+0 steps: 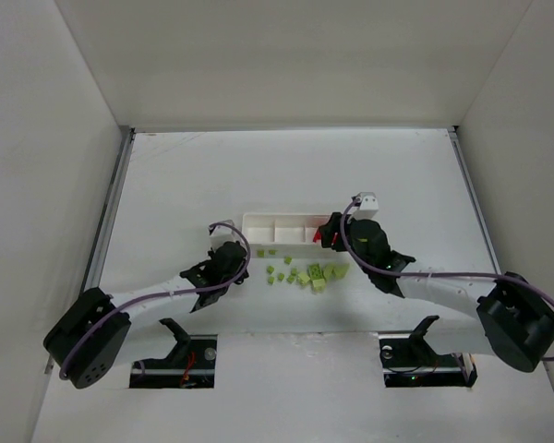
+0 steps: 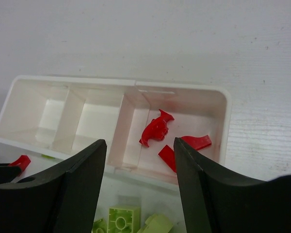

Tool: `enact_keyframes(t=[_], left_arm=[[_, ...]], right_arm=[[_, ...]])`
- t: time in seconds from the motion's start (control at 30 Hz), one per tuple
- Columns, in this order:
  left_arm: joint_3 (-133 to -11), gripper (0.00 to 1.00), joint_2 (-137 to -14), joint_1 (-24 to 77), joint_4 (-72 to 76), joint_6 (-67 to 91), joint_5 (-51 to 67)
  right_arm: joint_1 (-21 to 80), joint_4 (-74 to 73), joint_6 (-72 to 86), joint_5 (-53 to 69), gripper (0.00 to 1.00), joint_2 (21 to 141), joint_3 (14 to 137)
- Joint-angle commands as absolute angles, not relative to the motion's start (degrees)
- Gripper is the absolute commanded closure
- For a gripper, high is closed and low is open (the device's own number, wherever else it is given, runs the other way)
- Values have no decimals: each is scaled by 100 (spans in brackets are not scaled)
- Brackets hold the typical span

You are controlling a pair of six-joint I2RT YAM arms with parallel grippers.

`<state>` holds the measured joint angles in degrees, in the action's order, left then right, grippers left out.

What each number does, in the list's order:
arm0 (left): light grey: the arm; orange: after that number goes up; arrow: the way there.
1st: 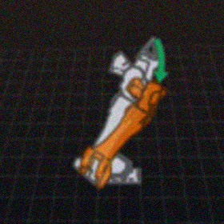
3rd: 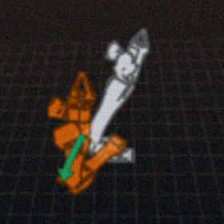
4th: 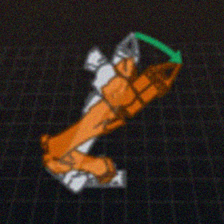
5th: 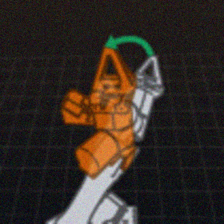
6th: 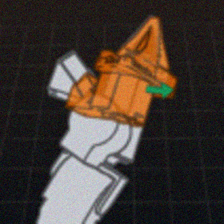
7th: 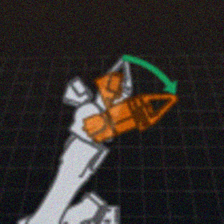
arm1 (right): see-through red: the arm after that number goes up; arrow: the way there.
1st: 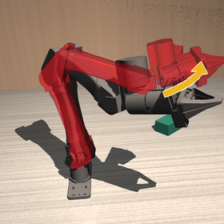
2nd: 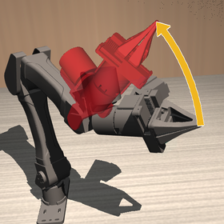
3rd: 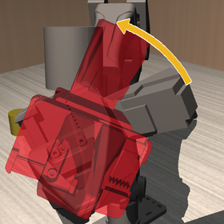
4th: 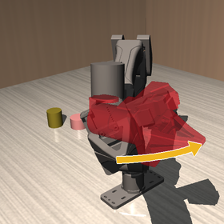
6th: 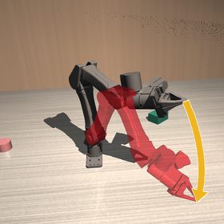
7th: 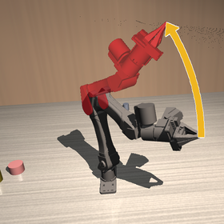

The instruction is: Sort the legos into containers by color

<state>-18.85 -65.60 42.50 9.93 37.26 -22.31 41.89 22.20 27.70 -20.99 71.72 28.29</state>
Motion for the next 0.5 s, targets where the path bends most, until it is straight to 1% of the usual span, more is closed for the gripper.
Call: enact_keyframes(t=[0.0, 0.07, 0.2, 0.27, 0.37, 0.47], left_arm=[[-2127, 86, -6592, 4372, 949, 3612, -2399], [-2223, 88, -6496, 4390, 845, 3682, -2408], [-2680, 89, -5995, 4697, 580, 3700, -2452], [-2987, 89, -5950, 4829, 589, 3700, -2426], [-3593, 89, -6221, 4987, 650, 3691, -2286], [-4112, 89, -6835, 5128, 1202, 3569, -2128]], right_arm=[[4126, 2549, 2874, -2250, 36, 6979, 2804], [4126, 2610, 2891, -2311, 35, 6874, 2708], [3995, 2593, 2997, -2417, 35, 6698, 2637], [3933, 2610, 3023, -2478, 35, 6566, 2549], [3758, 2593, 3181, -2523, 35, 6451, 2470], [3652, 2496, 3225, -2540, 35, 6329, 2417]])
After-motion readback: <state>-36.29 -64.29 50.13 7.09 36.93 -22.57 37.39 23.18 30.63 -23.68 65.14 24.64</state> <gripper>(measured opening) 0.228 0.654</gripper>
